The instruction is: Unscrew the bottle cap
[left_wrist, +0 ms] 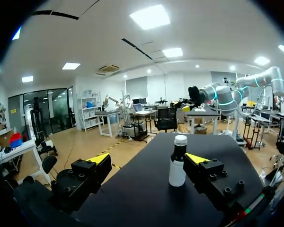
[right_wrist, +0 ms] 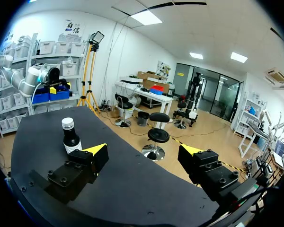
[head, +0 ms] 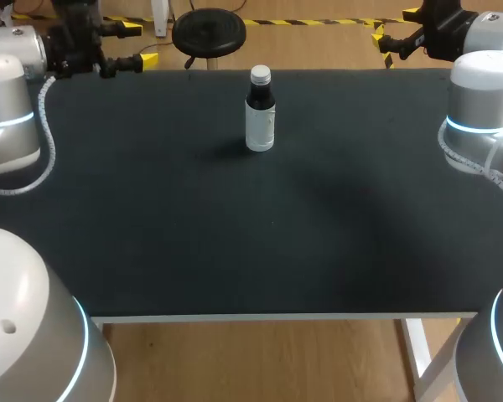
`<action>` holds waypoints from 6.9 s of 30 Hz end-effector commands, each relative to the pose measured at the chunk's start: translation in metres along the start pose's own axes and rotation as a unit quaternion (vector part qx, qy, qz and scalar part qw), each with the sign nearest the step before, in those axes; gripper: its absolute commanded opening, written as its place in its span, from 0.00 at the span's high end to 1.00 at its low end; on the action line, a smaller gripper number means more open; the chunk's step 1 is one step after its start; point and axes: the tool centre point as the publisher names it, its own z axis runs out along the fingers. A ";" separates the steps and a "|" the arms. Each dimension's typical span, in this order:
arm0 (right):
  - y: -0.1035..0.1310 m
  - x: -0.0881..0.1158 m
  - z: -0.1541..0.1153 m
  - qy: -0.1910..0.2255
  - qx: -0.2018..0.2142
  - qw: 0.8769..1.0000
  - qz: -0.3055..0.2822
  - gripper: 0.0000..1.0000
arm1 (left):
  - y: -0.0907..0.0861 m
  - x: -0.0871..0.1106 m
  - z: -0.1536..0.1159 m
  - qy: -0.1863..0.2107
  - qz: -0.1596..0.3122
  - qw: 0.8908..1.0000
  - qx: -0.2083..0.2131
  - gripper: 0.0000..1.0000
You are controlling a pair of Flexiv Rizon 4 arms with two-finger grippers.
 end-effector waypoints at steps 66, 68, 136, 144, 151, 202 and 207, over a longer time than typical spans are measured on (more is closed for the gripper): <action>0.000 0.000 -0.001 0.000 0.000 1.000 0.000 0.00 | 0.059 0.082 0.177 0.263 -0.014 0.961 0.085 0.00; 0.000 0.000 -0.001 0.000 0.000 1.000 0.000 0.00 | 0.058 0.082 0.179 0.267 -0.012 0.960 0.088 0.00; 0.000 0.000 -0.001 0.000 0.000 1.000 0.000 0.00 | 0.053 0.108 0.223 0.353 -0.007 0.931 0.094 0.00; 0.000 0.000 -0.001 0.000 0.000 1.000 0.000 0.00 | 0.051 0.108 0.226 0.358 -0.003 0.929 0.093 0.61; 0.000 0.000 -0.001 0.000 0.000 1.000 0.000 0.00 | 0.047 0.107 0.224 0.356 0.006 0.930 0.093 1.00; 0.000 0.000 -0.001 0.000 0.000 1.000 0.000 0.00 | 0.049 0.105 0.214 0.335 0.016 0.937 0.102 1.00; 0.000 0.000 -0.001 0.000 0.000 1.000 0.000 0.00 | 0.049 0.105 0.214 0.335 0.016 0.937 0.102 1.00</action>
